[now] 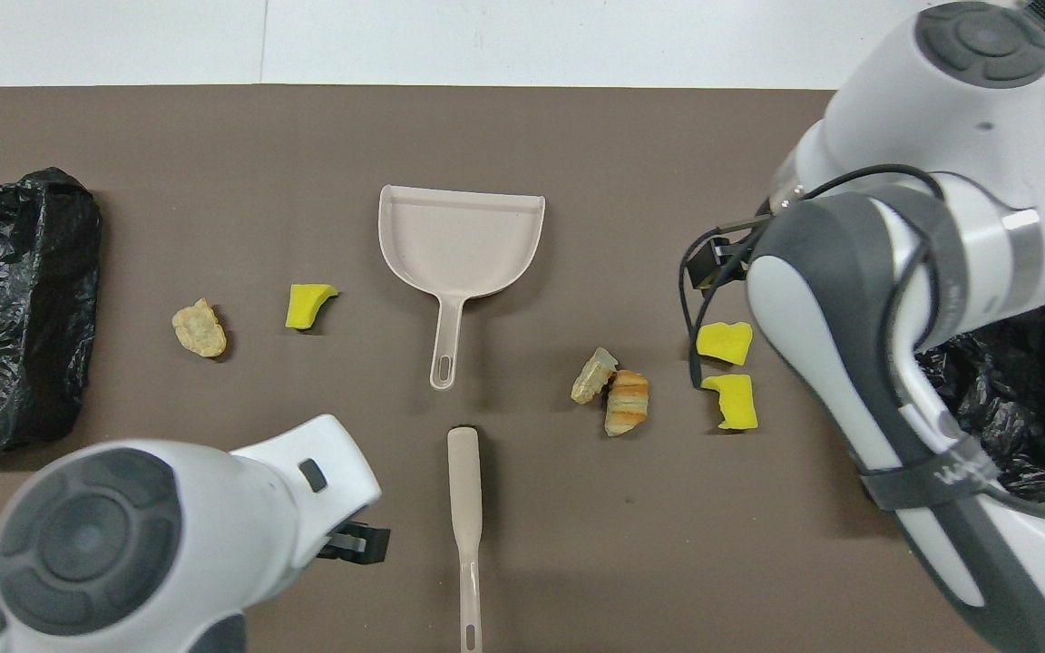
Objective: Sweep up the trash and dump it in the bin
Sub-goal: 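Grasp the dustpan handle with the right gripper while the left gripper grasps the brush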
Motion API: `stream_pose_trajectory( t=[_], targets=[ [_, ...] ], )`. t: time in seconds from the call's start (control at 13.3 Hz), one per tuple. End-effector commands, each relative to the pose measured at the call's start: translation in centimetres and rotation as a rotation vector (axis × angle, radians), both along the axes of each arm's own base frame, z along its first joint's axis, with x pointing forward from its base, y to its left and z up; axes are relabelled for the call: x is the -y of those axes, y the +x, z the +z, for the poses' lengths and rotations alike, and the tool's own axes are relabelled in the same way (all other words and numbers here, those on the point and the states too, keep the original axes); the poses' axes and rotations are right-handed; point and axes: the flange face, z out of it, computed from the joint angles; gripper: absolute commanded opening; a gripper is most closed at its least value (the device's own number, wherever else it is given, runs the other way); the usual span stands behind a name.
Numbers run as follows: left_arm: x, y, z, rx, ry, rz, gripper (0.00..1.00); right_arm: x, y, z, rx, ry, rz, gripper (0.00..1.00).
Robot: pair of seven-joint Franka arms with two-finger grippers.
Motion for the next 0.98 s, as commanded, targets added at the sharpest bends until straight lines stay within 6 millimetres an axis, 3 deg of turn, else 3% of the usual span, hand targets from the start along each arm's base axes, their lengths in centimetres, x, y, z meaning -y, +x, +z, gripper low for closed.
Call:
stream_pose_trajectory(
  t=[0.0,0.08,0.3,0.45,0.68,0.75,0.9],
  targets=[
    [2.8,-3.1,-4.0,0.028,-0.003,0.059,1.0,-6.0,0.8,-2.2,0.024,0.009,-0.086,1.0],
    [4.2,-4.2,-5.9,0.039,0.007,0.075,1.0,-8.9,0.6,-3.3,0.032,0.004,-0.124,1.0],
    [7.7,-7.4,-12.0,0.06,0.011,0.096,1.0,-15.0,0.4,-5.8,0.033,0.003,-0.234,1.0],
    [8.3,-8.5,-16.2,0.085,0.007,0.145,1.0,-19.9,-0.7,-8.0,0.044,0.001,-0.34,1.0],
    [9.5,-9.7,-18.1,0.068,0.011,0.175,1.0,-24.7,-1.8,-10.5,0.065,0.027,-0.412,1.0],
    [10.0,-11.3,-19.0,0.063,0.028,0.142,0.96,-25.8,-2.3,-10.9,0.075,0.036,-0.407,1.0],
    [10.2,-11.3,-19.4,0.07,0.016,0.139,0.9,-27.3,-3.0,-11.6,0.081,0.042,-0.409,1.0]
  ],
)
